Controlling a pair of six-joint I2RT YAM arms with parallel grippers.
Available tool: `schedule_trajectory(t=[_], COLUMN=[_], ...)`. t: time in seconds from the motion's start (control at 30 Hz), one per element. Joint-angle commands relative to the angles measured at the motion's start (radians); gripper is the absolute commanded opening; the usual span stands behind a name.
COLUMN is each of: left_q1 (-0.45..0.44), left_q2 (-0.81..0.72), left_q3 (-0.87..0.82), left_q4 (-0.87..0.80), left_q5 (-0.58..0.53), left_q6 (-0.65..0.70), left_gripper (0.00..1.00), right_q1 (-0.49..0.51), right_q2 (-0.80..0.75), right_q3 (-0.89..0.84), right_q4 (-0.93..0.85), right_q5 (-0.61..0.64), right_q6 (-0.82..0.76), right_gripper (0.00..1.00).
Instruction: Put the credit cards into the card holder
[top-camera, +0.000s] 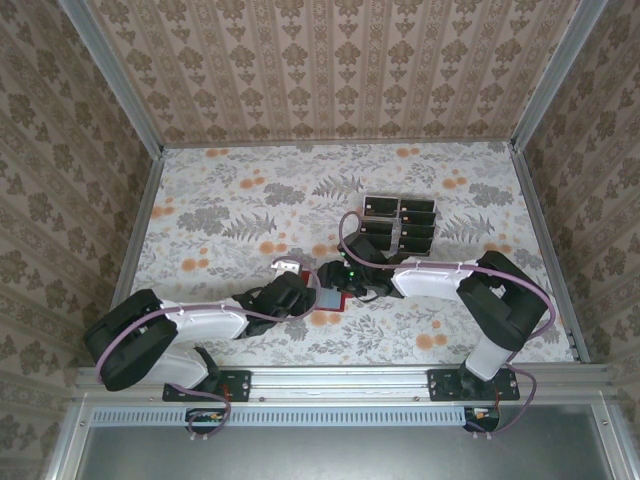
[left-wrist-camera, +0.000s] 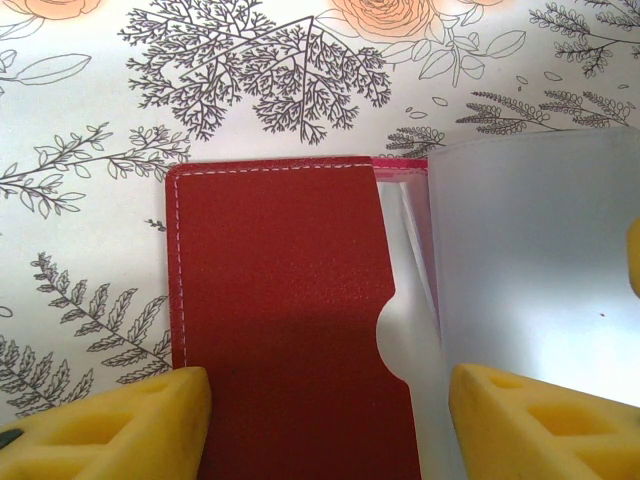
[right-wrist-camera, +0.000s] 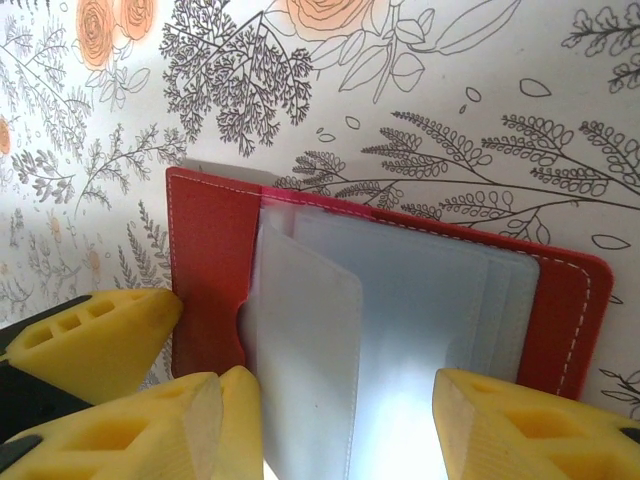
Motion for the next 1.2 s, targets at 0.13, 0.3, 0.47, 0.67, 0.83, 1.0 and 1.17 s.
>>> schedule_trajectory(t=[0.13,0.3,0.47,0.67,0.83,1.0,1.17], left_q1=[-0.006,-0.007,-0.009,0.023,0.066,0.073,0.08], left_q2=[0.014,-0.082,-0.346,-0.629,-0.712,-0.679,-0.629], left_q3=[-0.02,-0.028,-0.104,-0.132,-0.162,-0.155,-0.137], left_q4=[-0.013,-0.075,-0.202,-0.396,-0.439,-0.429,-0.397], left_q5=[0.003,-0.02,-0.106,-0.175,-0.147,-0.126,-0.11], left_q6=[-0.018,-0.036,-0.102,-0.14,-0.185,-0.18,-0.164], left_gripper=[0.66,0.71,0.79,0.87,0.91,0.93,0.94], right_q1=[0.017,0.038,0.061,0.102,0.128,0.133,0.134], right_q2=[0.053,0.057,0.081,0.173,0.269,0.328,0.296], right_q3=[0.076,0.132,0.194,0.301,0.371,0.406,0.422], right_q4=[0.008,-0.021,-0.05,-0.088,-0.105,-0.109,-0.123], right_q5=[-0.017,-0.02,-0.024,-0.021,-0.017,-0.028,-0.039], right_q6=[0.003,-0.004,-0.007,-0.011,-0.007,-0.006,-0.034], right_gripper=[0.59,0.59,0.59,0.59,0.59,0.59,0.59])
